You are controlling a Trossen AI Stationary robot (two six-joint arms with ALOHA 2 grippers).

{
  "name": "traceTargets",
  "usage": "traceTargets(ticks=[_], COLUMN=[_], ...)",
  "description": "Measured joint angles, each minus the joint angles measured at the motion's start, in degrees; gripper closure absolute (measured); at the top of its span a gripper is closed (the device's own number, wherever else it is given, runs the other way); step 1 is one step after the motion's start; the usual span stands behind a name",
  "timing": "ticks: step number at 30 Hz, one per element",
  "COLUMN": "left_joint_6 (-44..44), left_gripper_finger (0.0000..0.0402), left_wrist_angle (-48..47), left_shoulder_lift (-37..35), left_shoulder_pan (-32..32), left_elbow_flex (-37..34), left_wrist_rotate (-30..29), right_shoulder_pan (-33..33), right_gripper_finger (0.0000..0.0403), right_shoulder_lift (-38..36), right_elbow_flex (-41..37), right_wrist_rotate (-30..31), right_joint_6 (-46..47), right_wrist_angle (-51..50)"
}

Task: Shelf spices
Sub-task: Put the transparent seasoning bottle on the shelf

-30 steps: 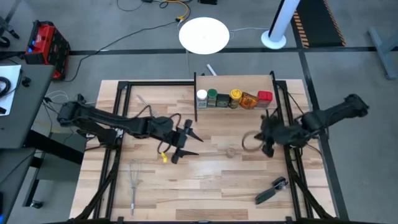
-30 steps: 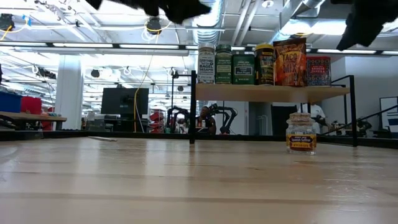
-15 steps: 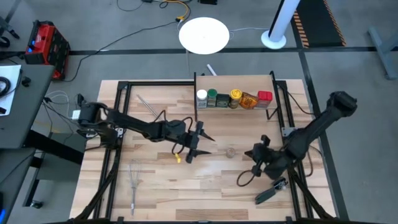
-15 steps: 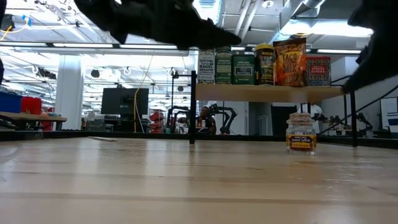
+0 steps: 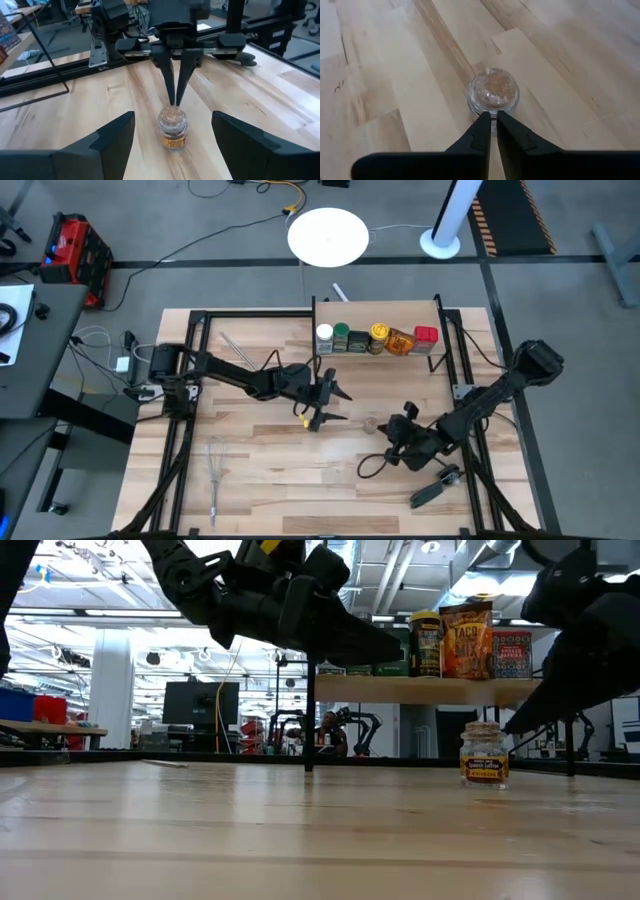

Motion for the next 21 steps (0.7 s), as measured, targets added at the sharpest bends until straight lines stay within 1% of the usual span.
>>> traceTargets(ticks=[3,7,16,21], left_joint_6=[1.93,1.80,2.49,2.67], left_gripper_finger=[0.0146,0.0146,0.0146,0.0146], left_wrist_angle=[-0.71,-1.15,-3.52,-3.55], left_shoulder_lift=[-0.02,-0.02,-0.04,-0.04], left_shoulder_pan=[-0.08,-0.10,-0.10,-0.10], left_elbow_flex=[0.00,0.00,-0.02,-0.02], left_wrist_rotate=[0.00,0.00,-0.89,-1.02], right_shoulder_pan=[-0.17,-0.41,-0.70,-0.65], right_gripper_finger=[0.0362,0.0349,0.0334,0.0302], right_shoulder_lift=[0.04,0.04,0.03,0.02], right_elbow_flex=[0.00,0.00,0.00,0.00], right_wrist_rotate=[-0.01,-0.06,-0.13,-0.28], right_joint_6=[-0.15,0.17,0.00,-1.61], right_wrist_angle=[-0.01,-1.77,-2.31,-2.29])
